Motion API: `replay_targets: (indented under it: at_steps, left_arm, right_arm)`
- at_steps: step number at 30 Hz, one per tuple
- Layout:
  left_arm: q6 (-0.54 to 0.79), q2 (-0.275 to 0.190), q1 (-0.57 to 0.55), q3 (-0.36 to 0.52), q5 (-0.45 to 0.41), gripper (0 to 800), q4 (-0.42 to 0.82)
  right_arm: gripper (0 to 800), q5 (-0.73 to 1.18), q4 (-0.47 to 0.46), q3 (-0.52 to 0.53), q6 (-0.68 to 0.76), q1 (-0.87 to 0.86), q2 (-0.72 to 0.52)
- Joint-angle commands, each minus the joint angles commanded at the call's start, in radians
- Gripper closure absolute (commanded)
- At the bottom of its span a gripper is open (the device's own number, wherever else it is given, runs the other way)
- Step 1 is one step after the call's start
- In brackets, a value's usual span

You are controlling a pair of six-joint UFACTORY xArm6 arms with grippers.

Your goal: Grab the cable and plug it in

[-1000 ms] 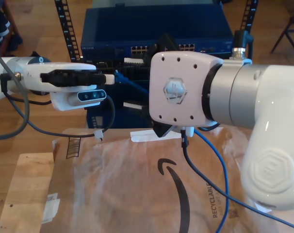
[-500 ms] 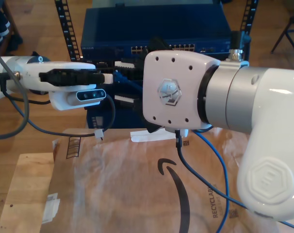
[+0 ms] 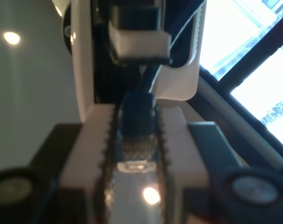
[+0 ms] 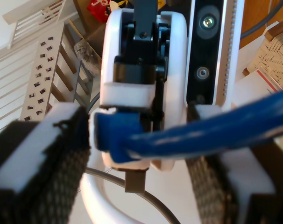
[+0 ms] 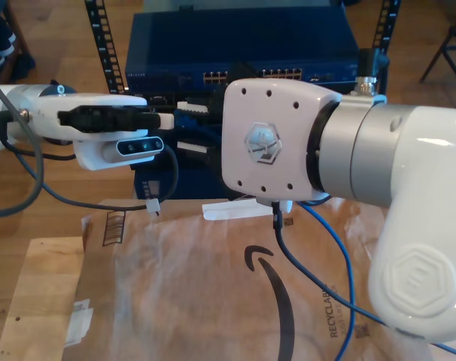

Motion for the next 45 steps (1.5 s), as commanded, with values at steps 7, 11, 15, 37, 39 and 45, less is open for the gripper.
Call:
replay_targets:
  at_steps: [7, 11, 15, 37, 39, 45]
  left_arm:
    - [0.0, 0.0, 0.0, -0.002, 0.0, 791, 0.0]
    - [0.0, 0.0, -0.005, -0.002, 0.002, 791, 0.0]
    - [-0.015, -0.005, -0.005, -0.003, 0.006, 317, -0.003]
    - [0.11, -0.155, 0.367, -0.114, -0.204, 3, 0.75]
    - [0.141, -0.207, 0.37, -0.043, -0.206, 3, 0.861]
    - [0.325, -0.33, 0.404, 0.114, -0.233, 2, 1.143]
  right_arm:
    - [564, 0.0, -0.002, 0.0, 0.0, 0.0, -0.002]
    - [638, 0.0, 0.0, 0.0, 0.002, 0.0, -0.002]
    - [764, -0.008, 0.002, 0.0, 0.003, 0.0, -0.002]
    - [799, -0.451, -0.109, 0.183, 0.0, -0.236, 0.106]
    - [799, -0.572, -0.109, 0.247, -0.003, -0.236, 0.118]
    - [798, -0.997, -0.078, 0.368, -0.092, -0.224, 0.233]
